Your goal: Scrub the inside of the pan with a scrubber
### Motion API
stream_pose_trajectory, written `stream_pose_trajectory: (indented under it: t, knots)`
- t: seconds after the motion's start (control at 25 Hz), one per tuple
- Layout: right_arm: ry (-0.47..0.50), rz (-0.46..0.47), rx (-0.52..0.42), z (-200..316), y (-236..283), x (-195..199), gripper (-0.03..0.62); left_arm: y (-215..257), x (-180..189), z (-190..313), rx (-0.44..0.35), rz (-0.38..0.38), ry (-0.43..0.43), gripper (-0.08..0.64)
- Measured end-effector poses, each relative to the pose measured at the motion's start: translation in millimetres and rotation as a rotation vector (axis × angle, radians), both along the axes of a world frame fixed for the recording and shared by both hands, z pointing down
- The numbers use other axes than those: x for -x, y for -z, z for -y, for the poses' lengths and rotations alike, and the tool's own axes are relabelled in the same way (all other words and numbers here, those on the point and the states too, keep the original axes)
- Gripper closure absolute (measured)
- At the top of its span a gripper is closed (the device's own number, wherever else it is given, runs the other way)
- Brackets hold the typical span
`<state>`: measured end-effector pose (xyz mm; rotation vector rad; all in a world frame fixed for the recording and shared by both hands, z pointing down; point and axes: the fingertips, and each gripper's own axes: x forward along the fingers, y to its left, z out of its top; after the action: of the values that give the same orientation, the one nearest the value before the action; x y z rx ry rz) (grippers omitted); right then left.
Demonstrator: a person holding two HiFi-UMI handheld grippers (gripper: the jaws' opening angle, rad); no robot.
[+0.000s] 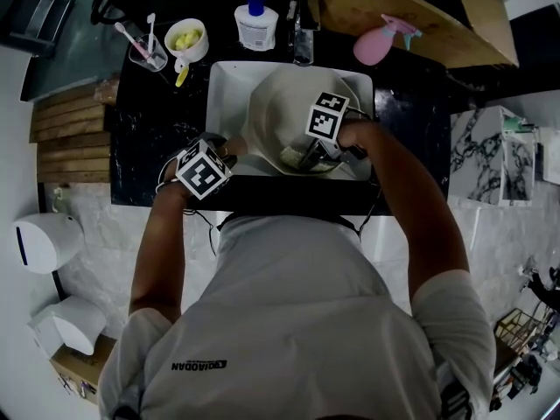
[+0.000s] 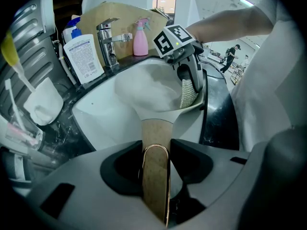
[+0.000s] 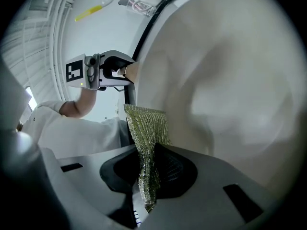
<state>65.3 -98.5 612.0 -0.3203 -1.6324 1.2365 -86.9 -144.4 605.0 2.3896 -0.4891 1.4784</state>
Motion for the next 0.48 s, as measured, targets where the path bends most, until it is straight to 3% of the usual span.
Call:
stream_pose_trajectory:
  t: [0.16,0.28,0.36,0.48]
  knots:
    - [0.001,0.017,-0.041,4,2,1,0.505,0,0,-2,0.007,0.0,0.002,0.373]
    - [-0.055,0.051,-0.143,25,8,7,0.506,-1,-1,-3,0.018,-0.005,0.0,0.373]
    - [-0.111,0.074,-0.286,54,12,13,0.506,-1,0,-1,0.018,-0.006,0.001,0.373]
    - [-0.189,0.05,-0.611,112,11,12,0.506,-1,0,-2,0.023,-0.008,0.002,0.373]
